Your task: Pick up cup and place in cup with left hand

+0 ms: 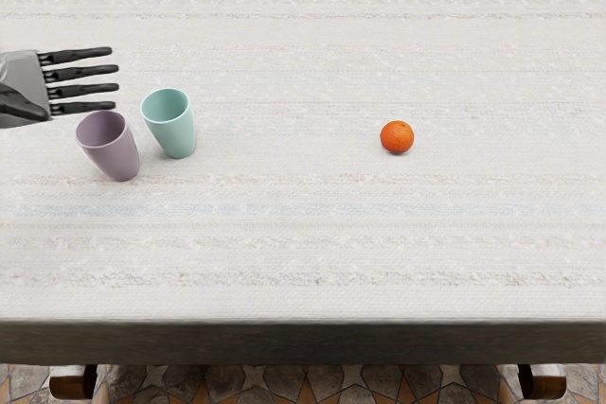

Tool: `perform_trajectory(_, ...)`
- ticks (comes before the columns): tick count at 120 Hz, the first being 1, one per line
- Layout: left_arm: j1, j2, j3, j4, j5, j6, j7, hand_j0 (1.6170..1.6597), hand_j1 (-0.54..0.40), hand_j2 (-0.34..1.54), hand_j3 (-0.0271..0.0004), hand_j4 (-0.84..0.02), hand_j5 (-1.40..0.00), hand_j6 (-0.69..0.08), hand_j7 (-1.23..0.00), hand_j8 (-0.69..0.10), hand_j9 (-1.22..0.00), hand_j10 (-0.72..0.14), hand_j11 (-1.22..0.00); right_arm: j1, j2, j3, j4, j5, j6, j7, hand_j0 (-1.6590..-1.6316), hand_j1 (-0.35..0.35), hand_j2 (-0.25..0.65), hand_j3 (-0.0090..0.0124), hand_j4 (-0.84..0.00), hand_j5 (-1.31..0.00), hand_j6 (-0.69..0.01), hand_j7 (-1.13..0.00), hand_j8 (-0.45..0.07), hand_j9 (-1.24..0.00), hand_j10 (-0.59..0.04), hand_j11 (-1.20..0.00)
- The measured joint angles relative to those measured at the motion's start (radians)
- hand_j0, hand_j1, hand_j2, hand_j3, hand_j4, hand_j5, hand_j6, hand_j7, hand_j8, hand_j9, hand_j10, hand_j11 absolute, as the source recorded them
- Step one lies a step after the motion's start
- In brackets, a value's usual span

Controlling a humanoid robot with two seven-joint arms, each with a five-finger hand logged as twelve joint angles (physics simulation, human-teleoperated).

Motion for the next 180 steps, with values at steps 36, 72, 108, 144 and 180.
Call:
perform_trajectory(36,-0.175,-0.121,0.001,0.022,0.311,0.000,0.093,1.6581,0.349,0.00,0.0000,0.004,0.00,0.004,0.00,0.004,0.00,0.003,0.00,-0.001,0.000,-0.001,0.000,0.000,0.000,0.000,-1.6581,-0.349,0.000,0.0000,0.000,0.00,0.001,0.00,0.001,0.00,0.000,0.00)
perform_trajectory(72,-0.354,-0.346,0.008,0.017,0.901,0.011,0.127,1.6581,0.349,0.00,0.0000,-0.001,0.00,-0.001,0.00,-0.001,0.00,-0.001,0.00,-0.001,0.000,-0.002,0.000,0.000,0.000,0.000,-1.6581,-0.349,0.000,0.0000,0.000,0.00,0.001,0.00,0.001,0.00,0.000,0.00)
perform_trajectory(108,-0.348,-0.508,0.104,0.021,1.280,0.325,0.129,1.6581,0.349,0.00,0.0000,-0.003,0.00,-0.003,0.00,-0.003,0.00,-0.002,0.00,-0.001,0.000,-0.001,0.000,0.000,0.000,0.000,-1.6581,-0.349,0.000,0.0000,0.000,0.00,0.001,0.00,0.001,0.00,0.000,0.00)
perform_trajectory(144,-0.327,-0.565,0.198,0.032,1.337,0.466,0.129,1.6581,0.348,0.00,0.0000,-0.004,0.00,-0.005,0.00,-0.005,0.00,-0.004,0.00,-0.001,0.000,-0.002,0.000,0.000,0.000,0.000,-1.6581,-0.349,0.000,0.0000,0.000,0.00,0.001,0.00,0.000,0.00,0.000,0.00)
perform_trajectory(180,-0.325,-0.609,0.243,0.128,1.339,0.513,0.129,1.6581,0.271,0.01,0.0000,-0.069,-0.09,-0.071,-0.09,-0.070,-0.09,-0.069,-0.09,-0.001,0.000,-0.002,0.000,0.000,0.000,0.000,-1.6581,-0.349,0.000,0.0000,0.000,0.00,0.001,0.00,0.000,0.00,0.000,0.00)
